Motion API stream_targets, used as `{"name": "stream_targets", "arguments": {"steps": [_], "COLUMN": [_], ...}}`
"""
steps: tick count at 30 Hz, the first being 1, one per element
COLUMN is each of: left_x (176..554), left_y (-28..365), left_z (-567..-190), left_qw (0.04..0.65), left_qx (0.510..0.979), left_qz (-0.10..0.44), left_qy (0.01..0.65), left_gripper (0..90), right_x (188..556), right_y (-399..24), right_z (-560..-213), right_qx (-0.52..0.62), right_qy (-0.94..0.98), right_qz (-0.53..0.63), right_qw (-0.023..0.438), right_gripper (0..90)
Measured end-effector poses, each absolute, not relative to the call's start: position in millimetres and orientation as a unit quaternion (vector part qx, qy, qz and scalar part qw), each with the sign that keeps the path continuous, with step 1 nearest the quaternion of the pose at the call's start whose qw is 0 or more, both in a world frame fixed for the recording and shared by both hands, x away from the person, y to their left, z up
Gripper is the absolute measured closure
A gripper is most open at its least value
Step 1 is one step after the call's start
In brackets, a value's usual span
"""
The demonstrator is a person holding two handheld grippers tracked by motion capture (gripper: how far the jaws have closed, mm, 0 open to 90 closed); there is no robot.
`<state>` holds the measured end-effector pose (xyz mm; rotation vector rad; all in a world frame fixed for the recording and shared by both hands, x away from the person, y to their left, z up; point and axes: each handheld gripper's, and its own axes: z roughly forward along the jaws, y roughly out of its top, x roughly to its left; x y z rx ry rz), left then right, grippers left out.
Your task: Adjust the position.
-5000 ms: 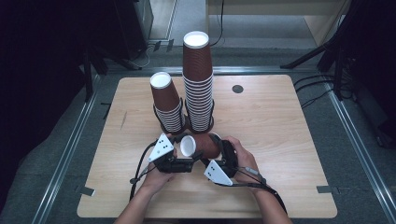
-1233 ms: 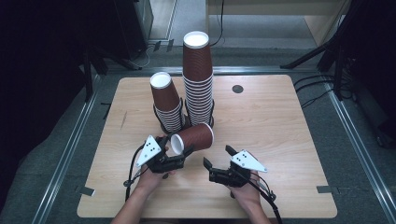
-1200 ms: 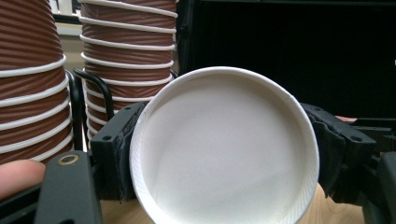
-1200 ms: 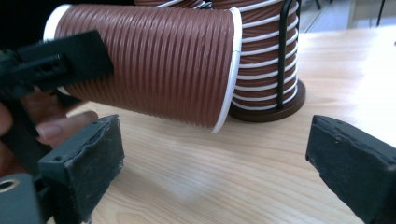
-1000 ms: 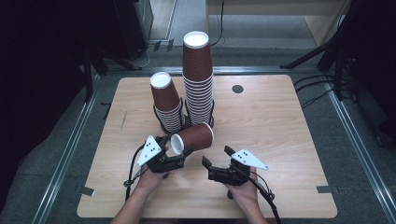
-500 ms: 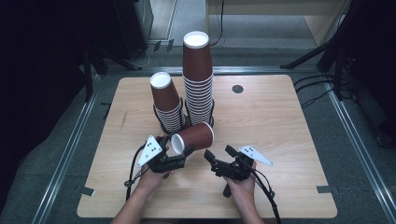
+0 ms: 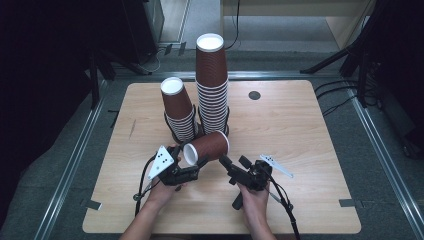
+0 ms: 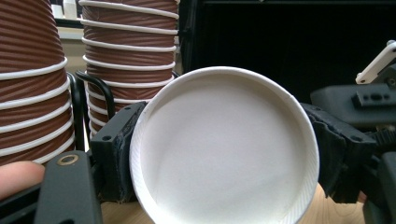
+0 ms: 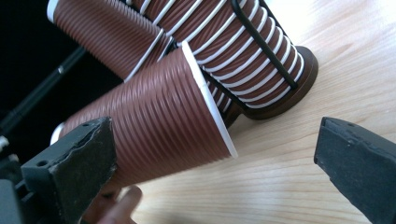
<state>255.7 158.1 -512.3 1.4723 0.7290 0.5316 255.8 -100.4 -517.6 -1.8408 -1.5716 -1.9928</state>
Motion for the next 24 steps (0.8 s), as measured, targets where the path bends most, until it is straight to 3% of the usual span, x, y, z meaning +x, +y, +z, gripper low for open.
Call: {"name": "stream_targets", "arguments": {"steps": [24], "left_x": [253], "left_y": [157], "left_z": [-514], "left_qw": [0.654], "left_qx": [0.643], "left_qz": [0.243], "left_qy": [0.315], "left_gripper": [22.0], "right_x": [258], "right_y": [-89], "right_z": [-516], "right_qx": [-0.641], "right_qy": [-0.397], "right_qz": [-0.646], "right_qw": [0.116], "right_gripper": [0.0]}}
